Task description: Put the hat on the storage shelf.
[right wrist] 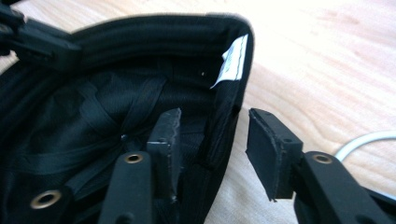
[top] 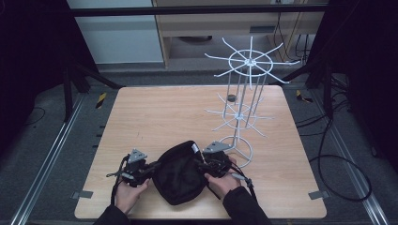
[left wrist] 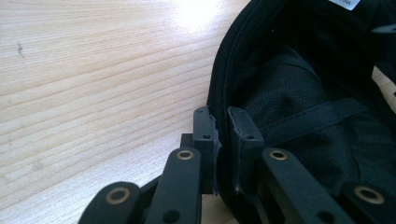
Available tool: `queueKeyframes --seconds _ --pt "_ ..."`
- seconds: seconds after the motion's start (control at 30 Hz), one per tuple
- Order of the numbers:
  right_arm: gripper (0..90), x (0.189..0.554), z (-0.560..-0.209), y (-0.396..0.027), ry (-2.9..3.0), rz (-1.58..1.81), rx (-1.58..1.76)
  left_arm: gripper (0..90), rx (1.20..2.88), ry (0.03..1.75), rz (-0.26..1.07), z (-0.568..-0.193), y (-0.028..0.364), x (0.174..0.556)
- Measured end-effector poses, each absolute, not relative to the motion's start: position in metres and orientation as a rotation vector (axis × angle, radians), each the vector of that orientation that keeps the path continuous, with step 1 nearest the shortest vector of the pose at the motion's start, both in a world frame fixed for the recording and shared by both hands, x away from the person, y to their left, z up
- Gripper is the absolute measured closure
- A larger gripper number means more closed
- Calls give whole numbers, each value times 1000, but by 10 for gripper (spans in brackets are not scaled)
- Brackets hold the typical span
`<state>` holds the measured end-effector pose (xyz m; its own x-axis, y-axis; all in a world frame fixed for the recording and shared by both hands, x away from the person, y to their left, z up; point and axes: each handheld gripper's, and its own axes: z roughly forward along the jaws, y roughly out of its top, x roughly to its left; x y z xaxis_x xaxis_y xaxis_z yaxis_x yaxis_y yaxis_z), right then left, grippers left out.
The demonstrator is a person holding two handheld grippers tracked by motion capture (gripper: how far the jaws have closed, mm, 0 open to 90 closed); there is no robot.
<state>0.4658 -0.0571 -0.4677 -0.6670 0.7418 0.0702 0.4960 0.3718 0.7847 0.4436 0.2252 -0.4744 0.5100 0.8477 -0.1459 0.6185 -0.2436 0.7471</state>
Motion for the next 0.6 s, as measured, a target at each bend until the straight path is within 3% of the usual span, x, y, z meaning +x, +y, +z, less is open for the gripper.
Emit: queueKeyframes --seconds 0.1,0.13,0.33,0.47,0.6 --pt "743 466 -472 -57 2349 1163 1109 792 1963 1202 372 -476 226 444" --pt "790 466 -472 -58 2341 1163 1109 725 1957 1203 362 -477 228 444" --pt "833 462 -467 -63 2288 1188 1114 573 1951 1200 301 -476 233 437" --pt "835 459 -465 -63 2272 1198 1097 593 1999 1232 269 -480 236 431" --pt "836 452 -454 -64 2245 1266 1035 744 2002 1300 227 -485 237 440"
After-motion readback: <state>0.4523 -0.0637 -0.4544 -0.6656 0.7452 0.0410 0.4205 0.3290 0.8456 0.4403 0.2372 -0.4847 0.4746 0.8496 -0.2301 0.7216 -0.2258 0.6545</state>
